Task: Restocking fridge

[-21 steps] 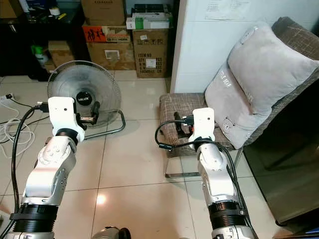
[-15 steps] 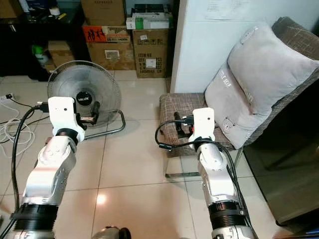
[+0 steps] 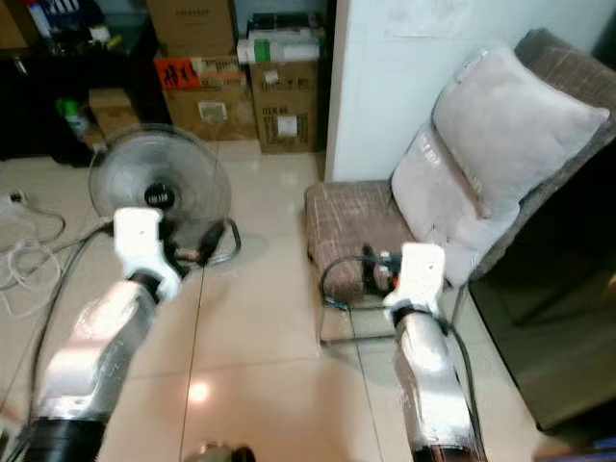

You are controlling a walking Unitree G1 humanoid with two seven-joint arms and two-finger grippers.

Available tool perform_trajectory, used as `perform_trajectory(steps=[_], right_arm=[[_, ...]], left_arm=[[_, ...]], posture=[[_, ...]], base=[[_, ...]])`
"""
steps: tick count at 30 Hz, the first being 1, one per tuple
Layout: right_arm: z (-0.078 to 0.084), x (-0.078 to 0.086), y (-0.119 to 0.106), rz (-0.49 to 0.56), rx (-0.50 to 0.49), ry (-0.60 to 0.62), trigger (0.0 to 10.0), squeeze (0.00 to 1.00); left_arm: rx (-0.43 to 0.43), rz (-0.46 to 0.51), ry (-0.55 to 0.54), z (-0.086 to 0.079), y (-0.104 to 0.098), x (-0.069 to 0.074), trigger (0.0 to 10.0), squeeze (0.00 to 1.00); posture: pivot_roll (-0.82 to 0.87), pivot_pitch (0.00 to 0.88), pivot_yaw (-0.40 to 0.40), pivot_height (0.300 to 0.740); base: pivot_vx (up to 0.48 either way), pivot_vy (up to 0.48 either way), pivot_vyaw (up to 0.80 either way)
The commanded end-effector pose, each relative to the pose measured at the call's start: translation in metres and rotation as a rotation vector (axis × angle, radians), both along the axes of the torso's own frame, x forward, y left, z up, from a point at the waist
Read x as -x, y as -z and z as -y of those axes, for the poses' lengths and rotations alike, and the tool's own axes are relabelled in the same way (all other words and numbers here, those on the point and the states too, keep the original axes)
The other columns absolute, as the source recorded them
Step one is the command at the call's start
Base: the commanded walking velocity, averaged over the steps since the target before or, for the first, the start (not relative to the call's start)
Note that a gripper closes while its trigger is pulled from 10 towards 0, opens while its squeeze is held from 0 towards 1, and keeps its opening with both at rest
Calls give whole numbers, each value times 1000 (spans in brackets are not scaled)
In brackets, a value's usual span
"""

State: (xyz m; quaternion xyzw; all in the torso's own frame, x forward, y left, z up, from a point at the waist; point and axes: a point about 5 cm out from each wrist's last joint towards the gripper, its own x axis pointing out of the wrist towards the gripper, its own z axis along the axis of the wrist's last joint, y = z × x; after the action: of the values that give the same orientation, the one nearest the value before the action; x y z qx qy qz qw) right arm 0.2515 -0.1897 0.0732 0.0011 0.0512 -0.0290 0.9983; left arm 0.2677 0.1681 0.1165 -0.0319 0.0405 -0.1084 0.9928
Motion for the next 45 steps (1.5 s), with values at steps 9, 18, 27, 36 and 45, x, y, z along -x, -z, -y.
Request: perform_trajectory(steps=[9,18,27,36,45], right_arm=[[-15,-20,-16,45,12,-51,10000,0],[-13,-27,-26,99,109,-31,10000,0],[-7,-30,-25,82,71,18,10000,0],[-3,-30,-22,75,74,41,10000,0],[5,-31,-20,70,62,79,10000,0]], left_arm=[[51,39,34,23,-12,-13,10000,0],[61,11,95,34,-1,-28,10000,0],[102,26,144,44,-3,-38,10000,0],[126,32,170,51,-3,-40,10000,0],[141,48,258,60,-6,-41,10000,0]], posture=[[-95,0,42,740],[-137,0,67,740],[-153,0,68,740],[-153,0,59,740],[-146,0,53,740]], base=[[0,0,-58],[32,0,-555],[459,0,-724],[288,0,-738],[0,320,-740]])
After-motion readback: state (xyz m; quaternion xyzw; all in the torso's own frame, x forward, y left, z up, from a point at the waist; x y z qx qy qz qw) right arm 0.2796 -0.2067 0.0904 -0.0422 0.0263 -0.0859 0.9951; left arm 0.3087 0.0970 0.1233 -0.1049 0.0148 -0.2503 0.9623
